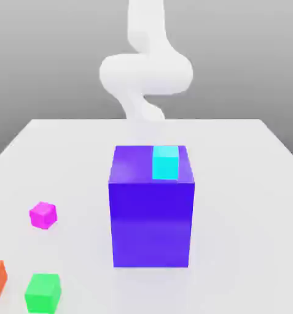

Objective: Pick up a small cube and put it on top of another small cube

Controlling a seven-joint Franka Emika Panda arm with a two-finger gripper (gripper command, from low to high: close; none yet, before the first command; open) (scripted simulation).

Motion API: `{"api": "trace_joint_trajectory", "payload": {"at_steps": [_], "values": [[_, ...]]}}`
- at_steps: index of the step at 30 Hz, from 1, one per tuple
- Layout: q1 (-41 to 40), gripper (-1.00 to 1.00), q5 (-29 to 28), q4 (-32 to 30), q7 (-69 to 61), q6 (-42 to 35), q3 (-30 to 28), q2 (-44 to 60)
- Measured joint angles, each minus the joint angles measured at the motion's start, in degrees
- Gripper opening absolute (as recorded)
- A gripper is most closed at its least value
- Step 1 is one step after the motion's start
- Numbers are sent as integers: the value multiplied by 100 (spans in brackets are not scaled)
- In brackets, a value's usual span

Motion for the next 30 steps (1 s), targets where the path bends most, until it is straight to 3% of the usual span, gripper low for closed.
{"api": "trace_joint_trajectory", "payload": {"at_steps": [14,21,25,30], "values": [[-2283,0,-443,-1502,3093,1493,-31,2092],[-3169,0,-544,-2244,4533,2235,-346,3116],[-3538,0,-391,-2672,5205,2667,-611,3692],[-3937,0,255,-2973,5432,3298,-662,4503]]}}
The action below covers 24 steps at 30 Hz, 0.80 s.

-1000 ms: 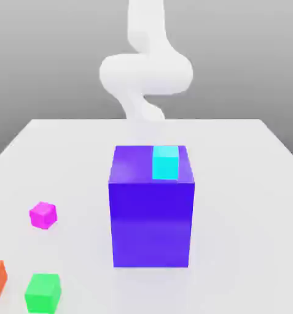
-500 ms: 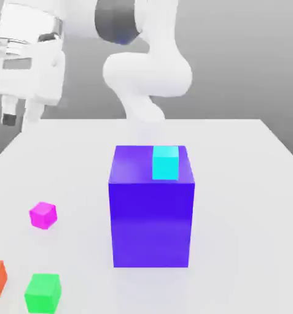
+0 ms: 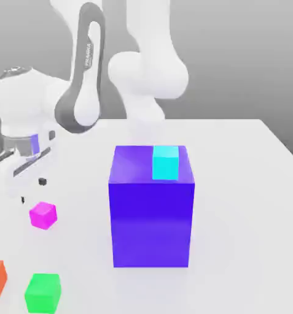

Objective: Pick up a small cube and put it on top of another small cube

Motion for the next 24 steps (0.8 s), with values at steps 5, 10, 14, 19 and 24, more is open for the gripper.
{"api": "trace_joint_trajectory", "payload": {"at_steps": [5,10,14,19,24], "values": [[-323,0,377,167,-239,826,443,1020],[-387,-100,386,199,-253,987,507,1209],[-383,-100,366,183,-230,913,501,1115],[-276,-100,15,2,32,135,304,154],[165,-100,-154,512,417,-602,532,-23]]}}
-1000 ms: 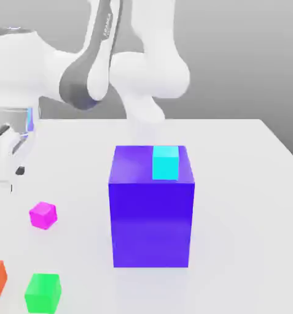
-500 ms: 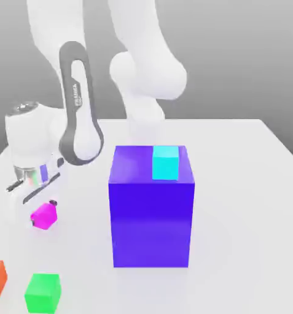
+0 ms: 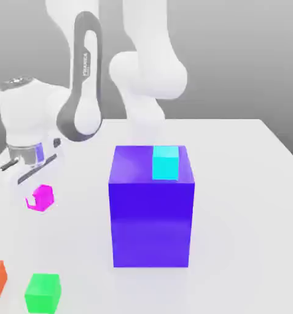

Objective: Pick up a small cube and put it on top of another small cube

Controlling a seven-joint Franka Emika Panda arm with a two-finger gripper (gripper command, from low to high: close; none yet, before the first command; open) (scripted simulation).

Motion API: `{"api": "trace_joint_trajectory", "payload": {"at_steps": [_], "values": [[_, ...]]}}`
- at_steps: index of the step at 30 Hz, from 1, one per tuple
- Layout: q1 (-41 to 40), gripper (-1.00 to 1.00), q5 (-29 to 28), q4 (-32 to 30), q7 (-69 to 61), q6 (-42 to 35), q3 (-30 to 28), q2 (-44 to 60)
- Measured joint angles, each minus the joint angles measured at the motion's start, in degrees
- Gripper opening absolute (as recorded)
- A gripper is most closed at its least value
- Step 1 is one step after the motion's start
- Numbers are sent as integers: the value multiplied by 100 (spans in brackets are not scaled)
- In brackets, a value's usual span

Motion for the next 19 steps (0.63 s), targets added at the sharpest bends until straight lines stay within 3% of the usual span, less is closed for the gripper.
{"api": "trace_joint_trajectory", "payload": {"at_steps": [10,15,16,19], "values": [[1072,-100,-211,2037,1106,-1291,695,729],[1282,-100,-426,2313,1372,-699,650,1579],[1298,100,-454,2322,1394,-602,634,1689],[1298,100,-454,2322,1393,-601,634,1689]]}}
